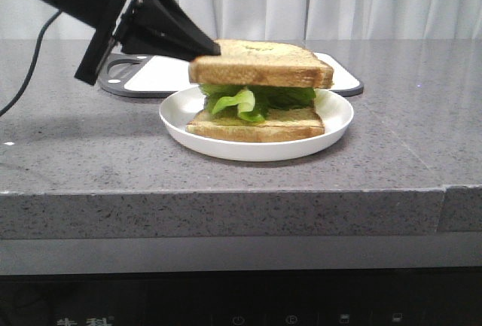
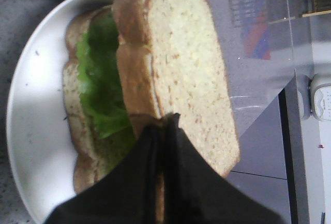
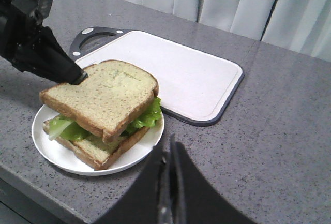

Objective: Left arm grabs bread, right arm adds lettuce
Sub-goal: 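Move the held bread slice with the left gripper over the lettuce and lower it, then open the left gripper and withdraw it from the sandwich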

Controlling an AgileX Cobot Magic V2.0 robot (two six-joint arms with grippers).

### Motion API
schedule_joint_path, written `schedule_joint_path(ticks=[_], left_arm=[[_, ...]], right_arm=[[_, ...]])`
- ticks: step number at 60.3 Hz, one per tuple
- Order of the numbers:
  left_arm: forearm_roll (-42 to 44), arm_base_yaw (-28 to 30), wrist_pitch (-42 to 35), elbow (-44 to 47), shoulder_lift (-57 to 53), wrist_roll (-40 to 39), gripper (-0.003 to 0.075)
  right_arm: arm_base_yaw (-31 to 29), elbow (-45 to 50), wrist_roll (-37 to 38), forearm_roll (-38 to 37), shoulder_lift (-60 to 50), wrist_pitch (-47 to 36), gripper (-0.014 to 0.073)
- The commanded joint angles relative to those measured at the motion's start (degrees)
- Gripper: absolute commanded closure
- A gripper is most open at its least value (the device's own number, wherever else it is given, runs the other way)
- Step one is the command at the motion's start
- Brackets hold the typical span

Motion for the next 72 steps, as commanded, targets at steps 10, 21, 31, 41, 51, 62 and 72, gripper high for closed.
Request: schedule_joint_path(ticks=[10, 21, 31, 41, 51, 62, 72], left_arm=[[-1.5, -0.4, 0.6, -0.4, -1.4, 0.4, 0.0734], [-1.5, -0.4, 0.7, -0.4, -1.4, 1.9, 0.0500], [-1.1, -0.1, 1.5, -0.4, -1.6, 1.9, 0.0193], [1.9, 1.5, 3.3, -0.4, -4.8, 3.4, 0.0149], [4.9, 2.5, 3.3, -0.4, -9.9, 3.4, 0.0338], [5.5, 2.6, 2.8, -0.4, -13.1, 4.8, 0.0736], [10.2, 2.6, -1.0, -0.4, -15.7, 4.8, 0.0741]], right_arm=[[-0.5, -1.5, 0.0, 0.4, 0.0, -4.5, 0.0655], [-0.5, -1.5, 0.0, 0.4, 0.0, -4.5, 0.0655], [-0.5, -1.5, 0.0, 0.4, 0.0, -4.5, 0.0655], [-0.5, -1.5, 0.0, 0.4, 0.0, -4.5, 0.0655], [-0.5, -1.5, 0.0, 0.4, 0.0, -4.5, 0.0655], [-0.5, -1.5, 0.0, 0.4, 0.0, -4.5, 0.0655], [-0.6, -1.5, 0.1, 0.4, 0.0, -4.5, 0.0655]])
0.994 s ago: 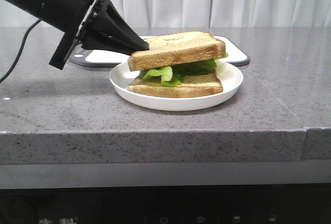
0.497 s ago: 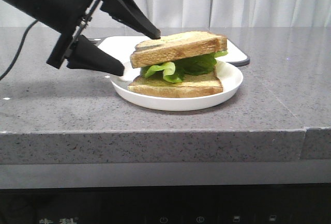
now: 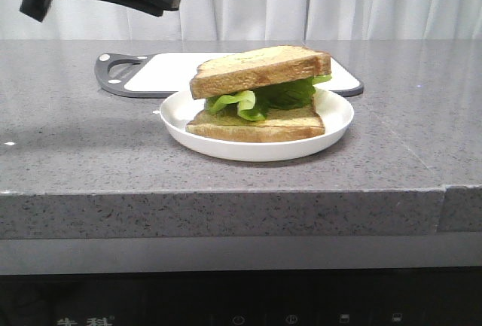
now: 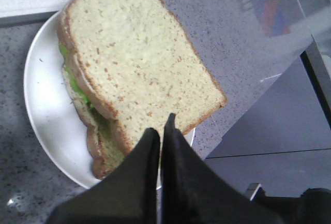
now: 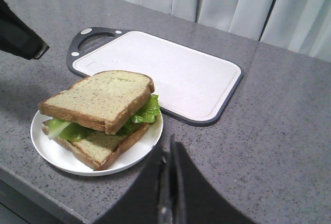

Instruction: Left arm grabs bread, right arm adds lettuce

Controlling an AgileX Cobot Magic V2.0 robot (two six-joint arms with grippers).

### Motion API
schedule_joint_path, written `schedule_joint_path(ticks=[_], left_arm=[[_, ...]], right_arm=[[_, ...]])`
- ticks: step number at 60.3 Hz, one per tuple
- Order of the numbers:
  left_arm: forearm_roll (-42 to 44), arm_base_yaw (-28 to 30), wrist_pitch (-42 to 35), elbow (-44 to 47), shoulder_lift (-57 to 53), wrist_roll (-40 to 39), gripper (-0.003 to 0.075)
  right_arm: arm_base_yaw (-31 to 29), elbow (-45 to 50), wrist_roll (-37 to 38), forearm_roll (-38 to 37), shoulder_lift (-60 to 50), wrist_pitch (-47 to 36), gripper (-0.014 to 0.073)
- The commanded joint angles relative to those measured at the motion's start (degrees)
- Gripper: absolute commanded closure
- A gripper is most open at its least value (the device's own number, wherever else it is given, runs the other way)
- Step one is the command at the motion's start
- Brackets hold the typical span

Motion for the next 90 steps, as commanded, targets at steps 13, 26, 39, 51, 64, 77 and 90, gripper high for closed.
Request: schedule_joint_path(ticks=[13, 26, 39, 51, 64, 77, 90], left_arm=[[29.4, -3.5, -23.2, 1.6, -14.6, -14.3, 0.0741], [36.3, -6.3, -45.2, 15.4, -30.3, -15.4, 0.0741], [39.9, -6.3, -61.0, 34.1, -47.6, -15.4, 0.0741], [39.2, -6.3, -62.0, 45.9, -62.0, -15.4, 0.0741], [39.2, -6.3, -62.3, 49.1, -67.4, -15.4, 0.0741], [39.2, -6.3, -62.3, 49.1, -67.2, -15.4, 0.0741], [39.2, -6.3, -62.3, 49.1, -67.2, -15.4, 0.0741]], right_arm=[[-3.5, -1.5, 3.2, 0.3, 0.0, -4.0, 0.0655], [-5.7, -0.9, 3.5, 0.8, -1.5, -6.2, 0.0655], [-5.7, 5.4, 3.5, 1.0, -10.4, -9.3, 0.0655], [-5.7, 9.4, 3.5, 1.0, -17.6, -9.4, 0.0655], [-5.7, 9.5, 3.5, 1.0, -18.0, -9.7, 0.0655], [-5.7, 9.5, 3.5, 1.0, -18.0, -9.7, 0.0655], [-5.7, 9.5, 3.5, 1.0, -18.0, -9.7, 0.0655]])
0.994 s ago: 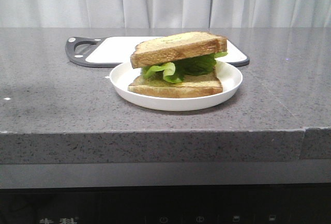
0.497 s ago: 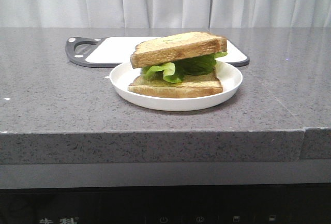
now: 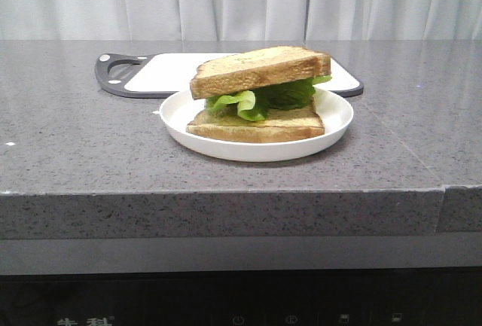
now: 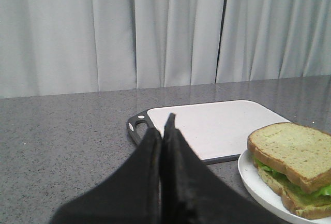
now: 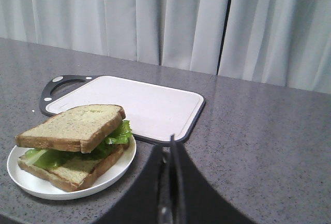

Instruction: Left arm grabs bread, right arm adds lettuce

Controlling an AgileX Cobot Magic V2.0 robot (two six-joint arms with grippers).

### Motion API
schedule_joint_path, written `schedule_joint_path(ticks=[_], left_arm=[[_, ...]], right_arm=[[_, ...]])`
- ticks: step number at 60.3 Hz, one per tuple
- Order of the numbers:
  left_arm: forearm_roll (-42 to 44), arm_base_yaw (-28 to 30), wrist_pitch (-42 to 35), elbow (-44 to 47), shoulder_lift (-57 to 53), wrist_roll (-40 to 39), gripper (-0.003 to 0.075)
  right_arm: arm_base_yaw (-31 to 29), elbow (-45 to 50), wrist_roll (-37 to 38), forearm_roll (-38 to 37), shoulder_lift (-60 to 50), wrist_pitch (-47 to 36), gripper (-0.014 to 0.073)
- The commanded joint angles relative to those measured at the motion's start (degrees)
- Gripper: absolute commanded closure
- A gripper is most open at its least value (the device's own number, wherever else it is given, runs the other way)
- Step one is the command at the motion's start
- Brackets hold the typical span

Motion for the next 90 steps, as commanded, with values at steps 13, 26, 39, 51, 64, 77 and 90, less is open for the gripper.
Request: schedule_joint_path(ticks=[13, 26, 39, 51, 64, 77, 90], left_arm=[[12.9, -0.5, -7.6, -0.5, 0.2, -4.2, 0.0741], [23.3, 1.3, -5.3, 3.8, -3.2, -17.1, 0.0741], [21.8, 8.6, 9.2, 8.1, -14.7, -17.1, 0.0741], [21.8, 16.9, 13.7, 11.0, -20.2, -17.1, 0.0741], [21.8, 19.7, 10.1, 16.7, -20.3, -17.1, 0.0741], [21.8, 19.7, 10.3, 16.7, -20.3, -17.1, 0.0741], [21.8, 19.7, 10.3, 16.7, -20.3, -17.1, 0.0741]], right_arm=[[-0.4, -1.3, -0.1, 0.4, 0.5, -4.8, 0.0655], [-0.4, -1.3, -0.1, 0.4, 0.5, -4.8, 0.0655], [-0.4, -1.3, -0.1, 0.4, 0.5, -4.8, 0.0655], [-0.4, -1.3, -0.1, 0.4, 0.5, -4.7, 0.0655], [-0.4, -1.2, -0.1, 0.4, 0.5, -4.7, 0.0655], [-0.4, -1.2, -0.1, 0.4, 0.5, -4.7, 0.0655], [-0.4, -1.2, -0.1, 0.4, 0.5, -4.7, 0.0655]])
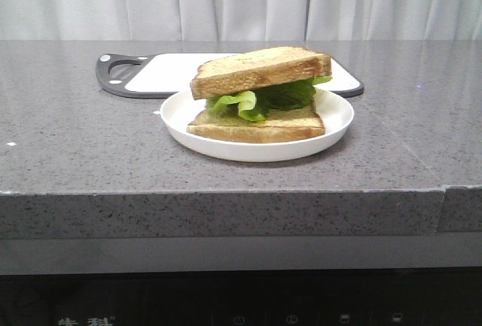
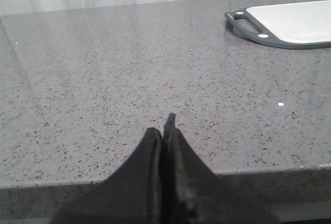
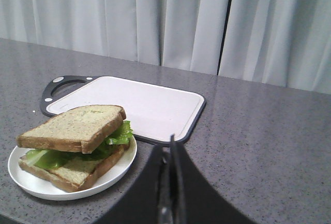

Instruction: Left arm grabs bread, right arm adds lettuce

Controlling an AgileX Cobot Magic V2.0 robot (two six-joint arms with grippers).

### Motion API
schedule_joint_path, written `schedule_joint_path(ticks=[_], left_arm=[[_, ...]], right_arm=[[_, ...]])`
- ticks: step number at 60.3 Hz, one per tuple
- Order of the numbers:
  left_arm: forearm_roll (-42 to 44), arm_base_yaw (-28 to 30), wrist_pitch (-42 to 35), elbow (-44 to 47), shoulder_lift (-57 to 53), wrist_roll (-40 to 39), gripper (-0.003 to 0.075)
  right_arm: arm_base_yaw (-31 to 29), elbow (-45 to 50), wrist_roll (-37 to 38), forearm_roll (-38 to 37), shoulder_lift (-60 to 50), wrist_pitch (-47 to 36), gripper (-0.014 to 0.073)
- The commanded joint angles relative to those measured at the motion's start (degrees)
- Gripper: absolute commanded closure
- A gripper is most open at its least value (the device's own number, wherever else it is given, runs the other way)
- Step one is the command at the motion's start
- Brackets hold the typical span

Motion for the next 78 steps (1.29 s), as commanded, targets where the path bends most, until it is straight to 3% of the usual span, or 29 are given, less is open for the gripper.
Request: schedule_joint_path(ticks=[1, 44, 59, 78], left_arm=[[-0.8, 0.1, -4.8, 0.3, -1.1, -0.7, 0.0741], [-0.8, 0.1, -4.8, 0.3, -1.1, -0.7, 0.0741], [-0.8, 0.1, -4.8, 0.3, -1.1, -0.7, 0.0741], [-0.8, 0.1, -4.8, 0.3, -1.1, -0.7, 0.0741]], right_arm=[[-0.4, -1.3, -0.2, 0.3, 0.5, -4.6, 0.0655], [-0.4, 0.2, 0.1, -0.1, 0.5, -5.7, 0.0655], [-4.5, 10.4, 17.0, -13.6, 0.2, -17.7, 0.0655], [-7.9, 20.9, 20.3, -16.1, -8.0, -17.9, 0.0655]])
